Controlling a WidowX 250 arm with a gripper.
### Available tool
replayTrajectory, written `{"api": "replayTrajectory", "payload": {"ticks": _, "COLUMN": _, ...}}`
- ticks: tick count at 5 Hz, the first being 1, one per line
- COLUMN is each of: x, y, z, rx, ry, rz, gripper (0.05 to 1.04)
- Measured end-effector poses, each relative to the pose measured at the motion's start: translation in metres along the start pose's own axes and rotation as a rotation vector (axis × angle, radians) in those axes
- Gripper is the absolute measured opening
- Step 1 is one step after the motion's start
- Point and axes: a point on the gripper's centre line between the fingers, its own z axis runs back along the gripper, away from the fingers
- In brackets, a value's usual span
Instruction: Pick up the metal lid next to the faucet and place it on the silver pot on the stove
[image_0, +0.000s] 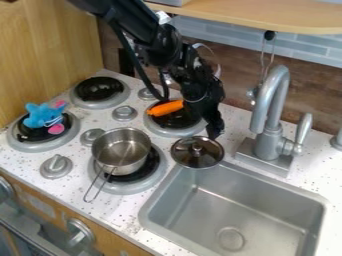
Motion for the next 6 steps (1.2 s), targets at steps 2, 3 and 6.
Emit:
{"api": "replayTrajectory", "payload": {"ticks": 2, "x": -0.029, "y": -0.009, "z": -0.026, "rx": -0.045, "ry": 0.127, "rz": 0.028, "gripper": 1.001}}
{"api": "replayTrajectory", "payload": {"ticks": 3, "x": -0.027, "y": -0.003, "z": -0.03, "rx": -0.034, "ry": 0.158, "rz": 0.034, "gripper": 1.001}}
{"api": "replayTrajectory", "payload": {"ticks": 6, "x": -0.033, "y": 0.003, "z": -0.03, "rx": -0.047, "ry": 0.209, "rz": 0.07, "gripper": 1.001}}
